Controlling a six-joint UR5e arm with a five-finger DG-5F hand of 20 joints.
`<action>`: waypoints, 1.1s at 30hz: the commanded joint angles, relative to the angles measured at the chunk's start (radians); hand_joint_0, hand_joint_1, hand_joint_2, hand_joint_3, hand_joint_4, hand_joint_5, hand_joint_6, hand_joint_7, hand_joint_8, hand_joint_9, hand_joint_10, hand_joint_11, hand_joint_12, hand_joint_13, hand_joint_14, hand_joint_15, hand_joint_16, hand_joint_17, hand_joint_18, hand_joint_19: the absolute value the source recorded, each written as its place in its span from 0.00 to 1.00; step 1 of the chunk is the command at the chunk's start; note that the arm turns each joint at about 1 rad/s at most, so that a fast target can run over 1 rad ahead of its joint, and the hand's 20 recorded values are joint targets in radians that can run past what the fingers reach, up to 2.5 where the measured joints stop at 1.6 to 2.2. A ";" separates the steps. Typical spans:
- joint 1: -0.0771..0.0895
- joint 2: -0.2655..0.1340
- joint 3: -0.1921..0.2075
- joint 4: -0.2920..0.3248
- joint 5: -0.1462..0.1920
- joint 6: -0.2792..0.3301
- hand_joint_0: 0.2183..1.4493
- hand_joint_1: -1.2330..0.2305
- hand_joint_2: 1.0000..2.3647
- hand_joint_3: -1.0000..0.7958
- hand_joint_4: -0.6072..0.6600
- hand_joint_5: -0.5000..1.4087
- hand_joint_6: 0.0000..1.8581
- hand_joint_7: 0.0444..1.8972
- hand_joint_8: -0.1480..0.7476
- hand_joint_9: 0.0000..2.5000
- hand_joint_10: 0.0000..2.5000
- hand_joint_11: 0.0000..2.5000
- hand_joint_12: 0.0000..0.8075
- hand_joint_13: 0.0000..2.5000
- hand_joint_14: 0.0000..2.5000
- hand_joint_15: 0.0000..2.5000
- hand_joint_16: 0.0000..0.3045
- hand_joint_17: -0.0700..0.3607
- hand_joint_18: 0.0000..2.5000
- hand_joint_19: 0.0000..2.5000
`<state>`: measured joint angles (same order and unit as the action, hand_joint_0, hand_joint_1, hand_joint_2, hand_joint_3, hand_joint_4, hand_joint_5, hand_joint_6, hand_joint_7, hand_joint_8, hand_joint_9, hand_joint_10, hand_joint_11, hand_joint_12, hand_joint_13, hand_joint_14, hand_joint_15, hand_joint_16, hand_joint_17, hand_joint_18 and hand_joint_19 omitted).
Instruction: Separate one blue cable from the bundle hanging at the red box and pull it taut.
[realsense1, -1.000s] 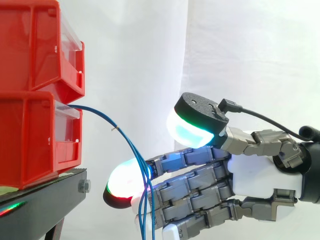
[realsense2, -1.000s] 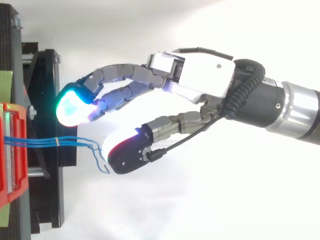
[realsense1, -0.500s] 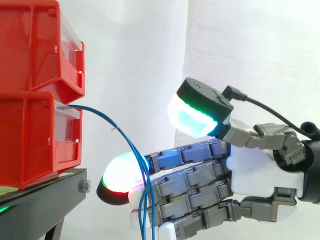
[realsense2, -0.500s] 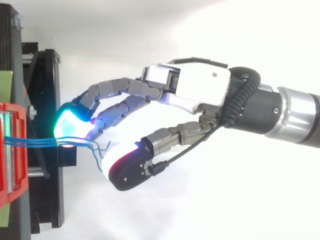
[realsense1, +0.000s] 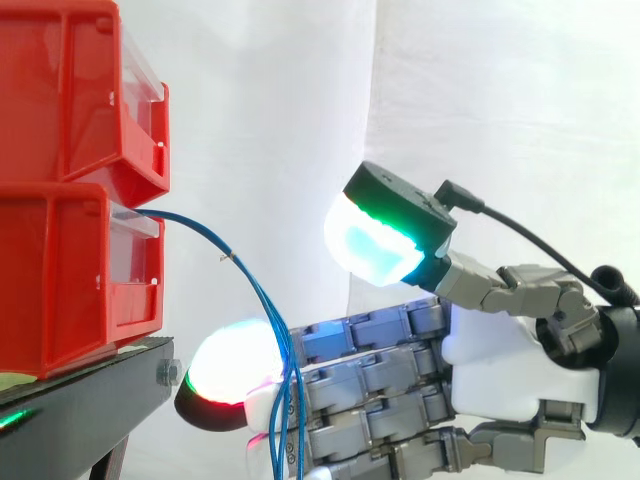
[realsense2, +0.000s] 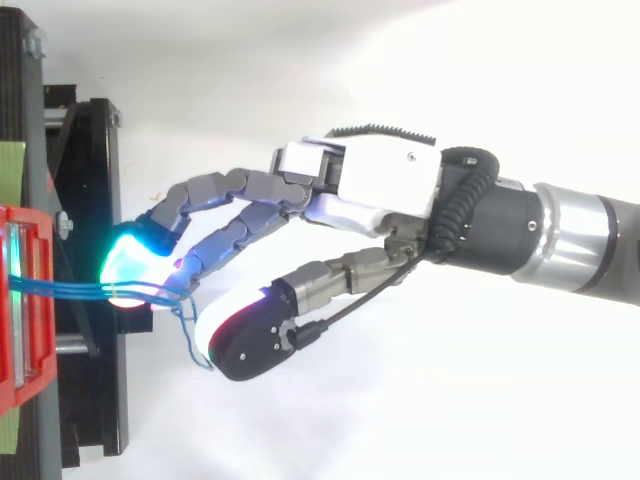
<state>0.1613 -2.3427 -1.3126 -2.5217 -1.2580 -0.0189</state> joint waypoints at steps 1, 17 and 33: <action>0.000 -0.007 0.019 -0.011 -0.001 0.011 0.30 0.40 0.00 0.30 0.71 0.18 0.27 0.41 0.51 0.33 0.00 0.10 0.33 0.31 0.00 0.11 0.08 0.29 0.26 0.10; 0.006 -0.026 0.047 0.011 0.002 -0.029 0.35 0.39 0.01 0.36 0.71 0.19 0.27 0.47 0.50 0.34 0.00 0.11 0.35 0.33 0.00 0.13 0.08 0.29 0.27 0.11; 0.003 -0.026 0.067 -0.009 -0.014 -0.021 0.36 0.41 0.01 0.39 0.69 0.20 0.27 0.54 0.51 0.35 0.00 0.13 0.35 0.34 0.00 0.14 0.08 0.29 0.28 0.12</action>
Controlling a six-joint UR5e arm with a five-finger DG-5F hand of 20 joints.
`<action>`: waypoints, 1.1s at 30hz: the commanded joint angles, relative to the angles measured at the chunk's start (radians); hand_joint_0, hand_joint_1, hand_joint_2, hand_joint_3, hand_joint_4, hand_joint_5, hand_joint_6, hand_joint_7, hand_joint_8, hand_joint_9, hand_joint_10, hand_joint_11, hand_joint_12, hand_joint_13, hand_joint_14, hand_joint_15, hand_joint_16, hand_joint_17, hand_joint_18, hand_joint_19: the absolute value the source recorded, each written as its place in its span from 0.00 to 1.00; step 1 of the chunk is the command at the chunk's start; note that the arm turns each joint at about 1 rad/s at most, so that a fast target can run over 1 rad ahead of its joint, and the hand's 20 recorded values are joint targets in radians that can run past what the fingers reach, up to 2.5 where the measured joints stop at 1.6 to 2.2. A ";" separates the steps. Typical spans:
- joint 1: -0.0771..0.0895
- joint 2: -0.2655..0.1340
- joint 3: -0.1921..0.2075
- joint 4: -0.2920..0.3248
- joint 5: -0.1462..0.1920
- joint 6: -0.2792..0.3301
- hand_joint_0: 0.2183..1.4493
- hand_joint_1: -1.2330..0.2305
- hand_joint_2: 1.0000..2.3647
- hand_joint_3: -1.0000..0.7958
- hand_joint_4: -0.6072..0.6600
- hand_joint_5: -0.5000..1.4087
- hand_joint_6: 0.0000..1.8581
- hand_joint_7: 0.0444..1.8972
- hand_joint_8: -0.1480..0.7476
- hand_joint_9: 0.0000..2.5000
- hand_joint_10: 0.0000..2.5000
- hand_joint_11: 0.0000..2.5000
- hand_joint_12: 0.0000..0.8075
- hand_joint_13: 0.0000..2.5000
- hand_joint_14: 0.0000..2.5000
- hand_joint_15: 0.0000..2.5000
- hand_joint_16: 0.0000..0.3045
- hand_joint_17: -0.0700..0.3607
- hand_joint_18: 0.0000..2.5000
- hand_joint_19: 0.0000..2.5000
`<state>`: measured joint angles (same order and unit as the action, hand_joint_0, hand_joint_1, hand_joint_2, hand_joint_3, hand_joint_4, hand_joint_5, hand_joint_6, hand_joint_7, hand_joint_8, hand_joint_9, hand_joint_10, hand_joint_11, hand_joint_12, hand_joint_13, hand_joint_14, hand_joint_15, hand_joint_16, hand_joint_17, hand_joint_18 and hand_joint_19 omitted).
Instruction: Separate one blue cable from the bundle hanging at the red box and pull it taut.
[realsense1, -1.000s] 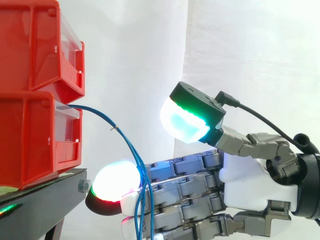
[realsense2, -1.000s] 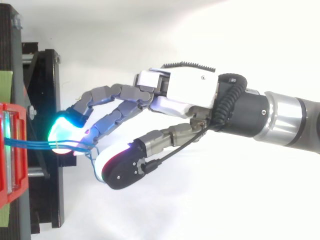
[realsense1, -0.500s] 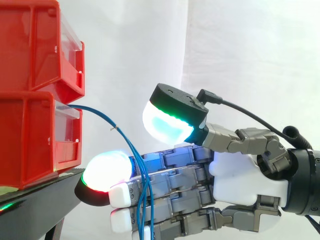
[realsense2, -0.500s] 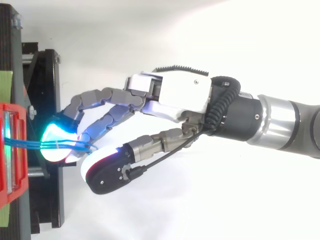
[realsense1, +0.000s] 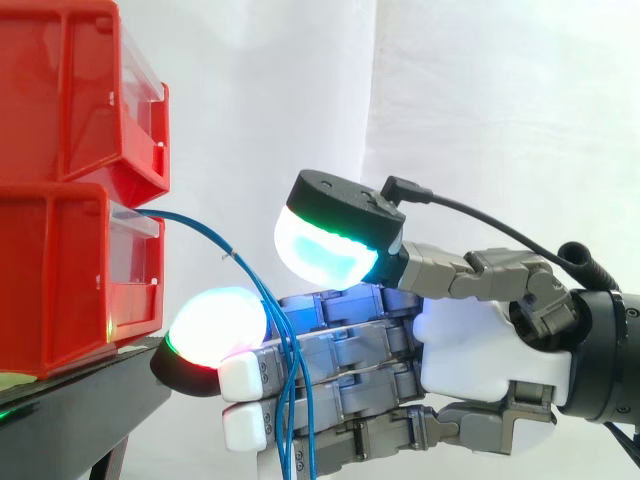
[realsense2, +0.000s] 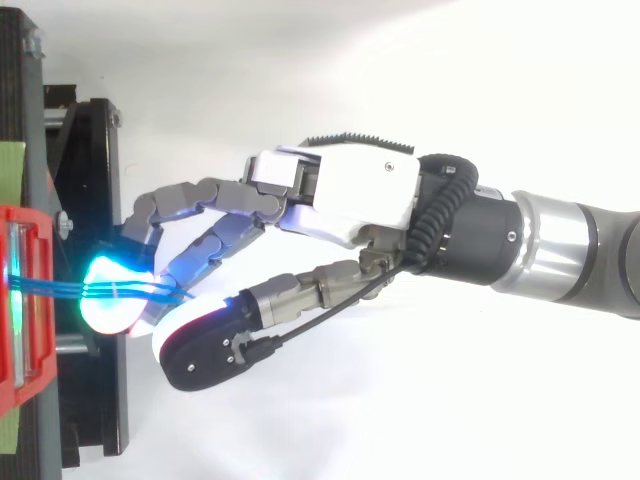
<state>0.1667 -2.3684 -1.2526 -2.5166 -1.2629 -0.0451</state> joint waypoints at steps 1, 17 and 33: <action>-0.004 0.000 0.007 -0.022 -0.021 0.014 0.36 0.41 0.01 0.40 0.69 0.20 0.27 0.54 0.51 0.35 0.00 0.13 0.36 0.34 0.01 0.14 0.08 0.29 0.28 0.12; -0.004 0.002 0.032 -0.059 -0.061 0.045 0.37 0.40 0.01 0.41 0.66 0.20 0.27 0.60 0.51 0.36 0.00 0.14 0.36 0.35 0.01 0.14 0.08 0.29 0.29 0.11; -0.015 0.011 0.076 -0.110 -0.086 0.053 0.37 0.40 0.01 0.42 0.64 0.21 0.27 0.64 0.52 0.37 0.00 0.15 0.37 0.36 0.01 0.14 0.08 0.29 0.29 0.11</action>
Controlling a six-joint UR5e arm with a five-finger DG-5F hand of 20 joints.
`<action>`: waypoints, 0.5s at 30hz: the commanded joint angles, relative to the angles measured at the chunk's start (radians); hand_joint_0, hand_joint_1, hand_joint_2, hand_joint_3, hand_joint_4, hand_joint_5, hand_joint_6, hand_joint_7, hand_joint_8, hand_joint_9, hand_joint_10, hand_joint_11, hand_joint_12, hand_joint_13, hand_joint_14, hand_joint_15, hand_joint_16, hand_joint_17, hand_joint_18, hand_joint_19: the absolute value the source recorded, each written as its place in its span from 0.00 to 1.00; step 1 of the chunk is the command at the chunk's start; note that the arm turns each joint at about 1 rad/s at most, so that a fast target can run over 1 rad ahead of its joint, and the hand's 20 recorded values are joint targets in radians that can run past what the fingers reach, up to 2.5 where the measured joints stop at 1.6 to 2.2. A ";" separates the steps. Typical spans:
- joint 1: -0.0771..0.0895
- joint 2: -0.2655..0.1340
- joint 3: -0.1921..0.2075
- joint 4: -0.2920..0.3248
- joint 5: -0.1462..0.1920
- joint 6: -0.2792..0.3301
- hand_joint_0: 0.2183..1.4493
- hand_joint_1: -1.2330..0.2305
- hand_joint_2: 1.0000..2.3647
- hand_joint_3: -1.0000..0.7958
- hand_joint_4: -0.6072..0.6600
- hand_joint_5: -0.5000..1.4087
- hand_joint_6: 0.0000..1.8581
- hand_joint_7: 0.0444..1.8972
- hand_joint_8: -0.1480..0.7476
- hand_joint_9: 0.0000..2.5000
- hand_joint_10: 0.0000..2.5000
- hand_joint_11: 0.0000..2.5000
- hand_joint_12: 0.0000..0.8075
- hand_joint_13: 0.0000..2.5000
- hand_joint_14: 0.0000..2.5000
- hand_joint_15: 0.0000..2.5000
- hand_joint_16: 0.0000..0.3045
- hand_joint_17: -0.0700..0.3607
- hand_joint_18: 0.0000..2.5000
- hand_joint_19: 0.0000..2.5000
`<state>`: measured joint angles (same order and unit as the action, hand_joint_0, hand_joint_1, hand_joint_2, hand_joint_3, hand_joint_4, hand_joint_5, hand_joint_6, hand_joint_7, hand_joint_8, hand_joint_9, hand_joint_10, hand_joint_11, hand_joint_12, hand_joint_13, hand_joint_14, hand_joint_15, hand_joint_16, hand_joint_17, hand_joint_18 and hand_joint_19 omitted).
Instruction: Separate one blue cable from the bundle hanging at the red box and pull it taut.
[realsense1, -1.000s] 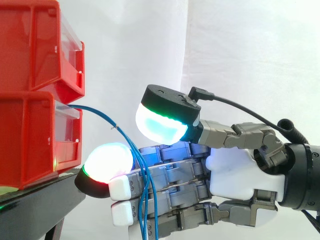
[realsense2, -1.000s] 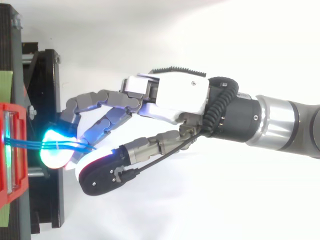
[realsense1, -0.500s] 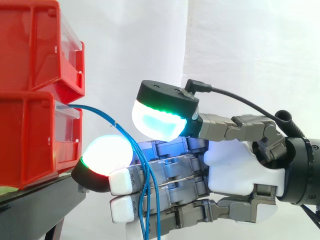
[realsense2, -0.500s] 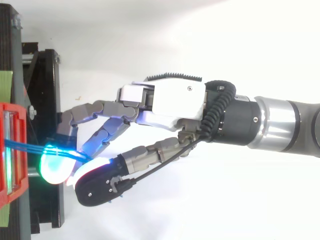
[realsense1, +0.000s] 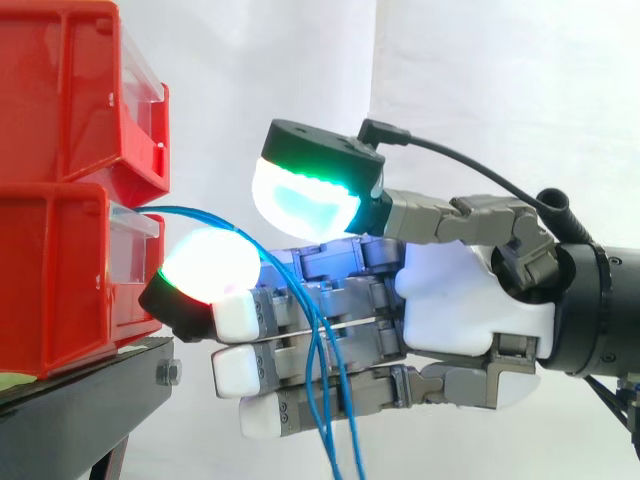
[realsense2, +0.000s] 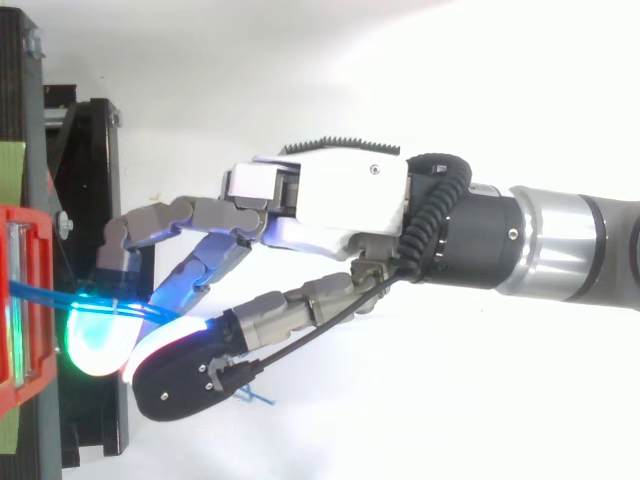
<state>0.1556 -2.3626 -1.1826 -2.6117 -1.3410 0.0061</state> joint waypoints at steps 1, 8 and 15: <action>-0.004 0.006 0.006 -0.015 -0.007 0.002 0.36 0.40 0.01 0.42 0.63 0.21 0.27 0.65 0.53 0.37 0.00 0.15 0.36 0.36 0.01 0.15 0.08 0.29 0.29 0.11; -0.010 0.029 0.008 -0.068 -0.018 -0.003 0.38 0.41 0.02 0.45 0.63 0.21 0.27 0.67 0.53 0.38 0.00 0.15 0.37 0.36 0.01 0.14 0.08 0.29 0.29 0.11; -0.013 0.034 0.006 -0.097 -0.018 0.000 0.35 0.40 0.01 0.37 0.63 0.21 0.27 0.67 0.53 0.38 0.00 0.16 0.37 0.36 0.01 0.15 0.08 0.29 0.30 0.11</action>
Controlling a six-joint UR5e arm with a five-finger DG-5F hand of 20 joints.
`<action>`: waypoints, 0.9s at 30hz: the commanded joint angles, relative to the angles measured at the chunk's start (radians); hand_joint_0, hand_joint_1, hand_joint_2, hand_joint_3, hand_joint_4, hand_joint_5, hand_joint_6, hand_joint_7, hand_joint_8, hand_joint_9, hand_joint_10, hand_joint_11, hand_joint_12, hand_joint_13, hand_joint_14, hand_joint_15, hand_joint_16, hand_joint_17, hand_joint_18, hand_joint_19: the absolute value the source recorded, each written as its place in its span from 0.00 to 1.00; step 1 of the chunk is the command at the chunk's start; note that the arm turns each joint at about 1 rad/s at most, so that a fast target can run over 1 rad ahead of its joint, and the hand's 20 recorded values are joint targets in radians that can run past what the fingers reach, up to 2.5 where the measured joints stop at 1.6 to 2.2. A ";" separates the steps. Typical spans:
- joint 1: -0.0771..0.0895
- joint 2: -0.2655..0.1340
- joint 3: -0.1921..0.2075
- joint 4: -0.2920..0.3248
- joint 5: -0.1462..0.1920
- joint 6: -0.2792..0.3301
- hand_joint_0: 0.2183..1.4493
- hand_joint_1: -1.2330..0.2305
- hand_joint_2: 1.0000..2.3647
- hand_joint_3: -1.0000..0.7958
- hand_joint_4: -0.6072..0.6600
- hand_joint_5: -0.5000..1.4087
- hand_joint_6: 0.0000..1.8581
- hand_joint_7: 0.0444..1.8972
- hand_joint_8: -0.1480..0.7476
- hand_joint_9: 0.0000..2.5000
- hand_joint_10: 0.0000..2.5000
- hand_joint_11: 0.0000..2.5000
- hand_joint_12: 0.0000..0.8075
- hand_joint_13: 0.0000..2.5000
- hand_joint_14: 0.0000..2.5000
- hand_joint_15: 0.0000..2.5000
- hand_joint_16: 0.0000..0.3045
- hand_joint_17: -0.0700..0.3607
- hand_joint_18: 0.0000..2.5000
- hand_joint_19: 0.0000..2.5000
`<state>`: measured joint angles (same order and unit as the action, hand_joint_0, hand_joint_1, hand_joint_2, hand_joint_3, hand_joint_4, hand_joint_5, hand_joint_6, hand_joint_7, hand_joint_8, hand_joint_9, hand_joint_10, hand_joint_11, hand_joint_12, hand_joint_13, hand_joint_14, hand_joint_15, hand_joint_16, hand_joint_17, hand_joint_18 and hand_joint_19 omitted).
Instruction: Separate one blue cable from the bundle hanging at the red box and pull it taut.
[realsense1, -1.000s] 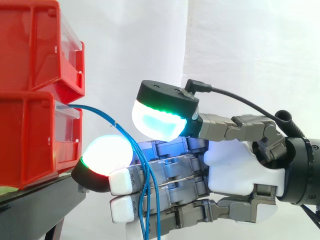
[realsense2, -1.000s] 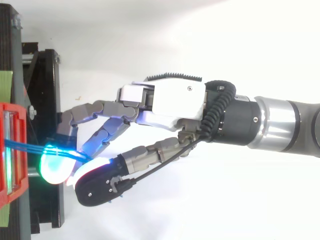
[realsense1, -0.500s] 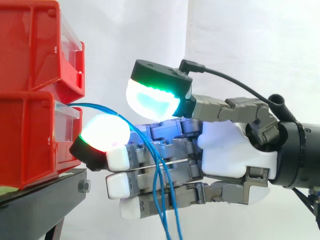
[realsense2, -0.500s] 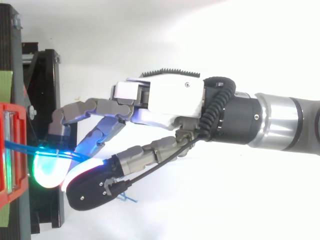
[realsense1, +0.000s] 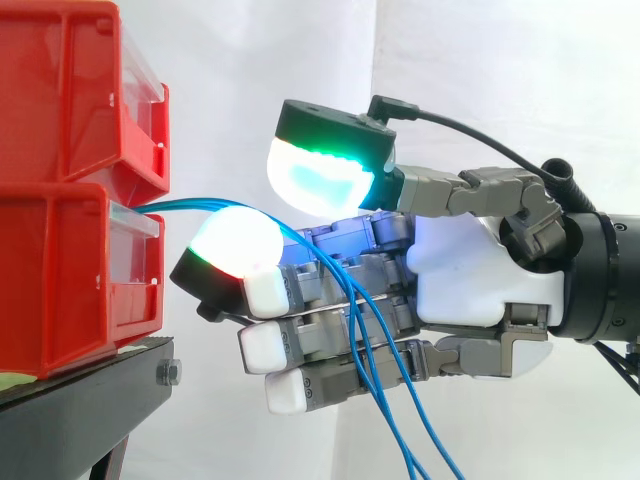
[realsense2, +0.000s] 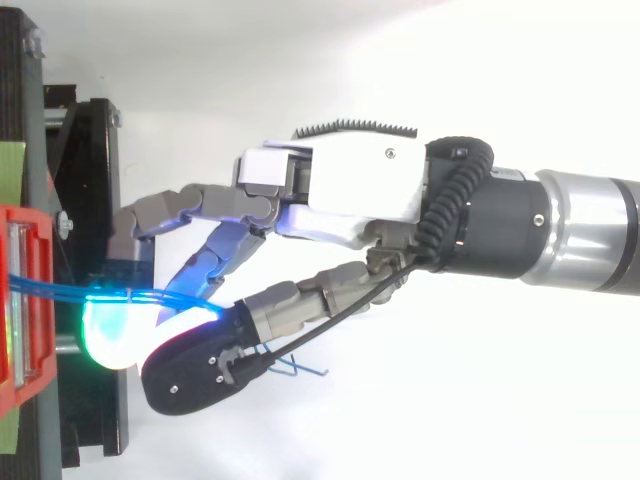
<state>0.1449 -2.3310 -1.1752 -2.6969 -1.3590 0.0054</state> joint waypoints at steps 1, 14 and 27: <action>-0.002 0.001 0.000 -0.017 -0.002 0.001 0.34 0.42 0.01 0.36 0.64 0.21 0.27 0.67 0.52 0.38 0.00 0.16 0.37 0.36 0.01 0.15 0.08 0.29 0.30 0.12; -0.015 0.012 0.000 -0.044 -0.015 -0.005 0.38 0.47 0.02 0.48 0.62 0.22 0.27 0.68 0.53 0.39 0.01 0.16 0.38 0.37 0.01 0.15 0.09 0.30 0.29 0.12; -0.021 0.025 0.000 -0.047 -0.015 -0.099 0.33 0.51 0.01 0.33 0.64 0.22 0.27 0.64 0.53 0.40 0.00 0.16 0.38 0.37 0.01 0.15 0.09 0.30 0.29 0.13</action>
<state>0.1267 -2.3110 -1.1752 -2.7433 -1.3745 -0.0528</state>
